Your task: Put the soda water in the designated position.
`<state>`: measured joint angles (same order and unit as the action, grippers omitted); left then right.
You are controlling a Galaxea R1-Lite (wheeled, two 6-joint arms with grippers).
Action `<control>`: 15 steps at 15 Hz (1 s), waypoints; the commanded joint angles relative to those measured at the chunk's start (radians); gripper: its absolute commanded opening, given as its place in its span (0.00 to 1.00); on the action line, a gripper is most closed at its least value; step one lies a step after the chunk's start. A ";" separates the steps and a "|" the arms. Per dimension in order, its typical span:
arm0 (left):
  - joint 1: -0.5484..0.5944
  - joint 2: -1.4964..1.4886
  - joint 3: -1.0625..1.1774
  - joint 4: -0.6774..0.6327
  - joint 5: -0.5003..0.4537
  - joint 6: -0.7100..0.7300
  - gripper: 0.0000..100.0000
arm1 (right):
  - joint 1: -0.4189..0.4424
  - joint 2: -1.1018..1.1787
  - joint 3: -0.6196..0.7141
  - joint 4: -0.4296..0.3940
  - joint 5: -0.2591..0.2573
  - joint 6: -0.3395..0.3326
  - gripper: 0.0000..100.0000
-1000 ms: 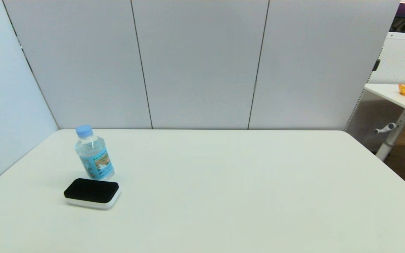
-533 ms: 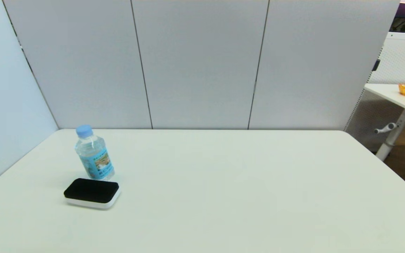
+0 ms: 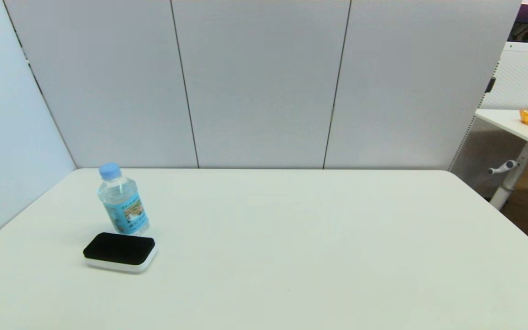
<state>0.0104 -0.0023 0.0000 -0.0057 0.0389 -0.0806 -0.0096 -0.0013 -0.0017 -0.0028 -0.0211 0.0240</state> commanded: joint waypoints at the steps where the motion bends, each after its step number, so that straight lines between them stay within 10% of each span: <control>1: 0.000 0.002 0.000 -0.002 0.001 -0.001 1.00 | 0.000 0.000 0.000 0.000 0.000 -0.001 1.00; 15: 0.000 0.002 0.000 0.000 0.001 -0.001 1.00 | 0.000 0.000 0.000 0.000 0.000 -0.001 1.00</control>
<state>0.0104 -0.0017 0.0000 -0.0070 0.0394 -0.0806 -0.0096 -0.0013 -0.0013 -0.0028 -0.0206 0.0234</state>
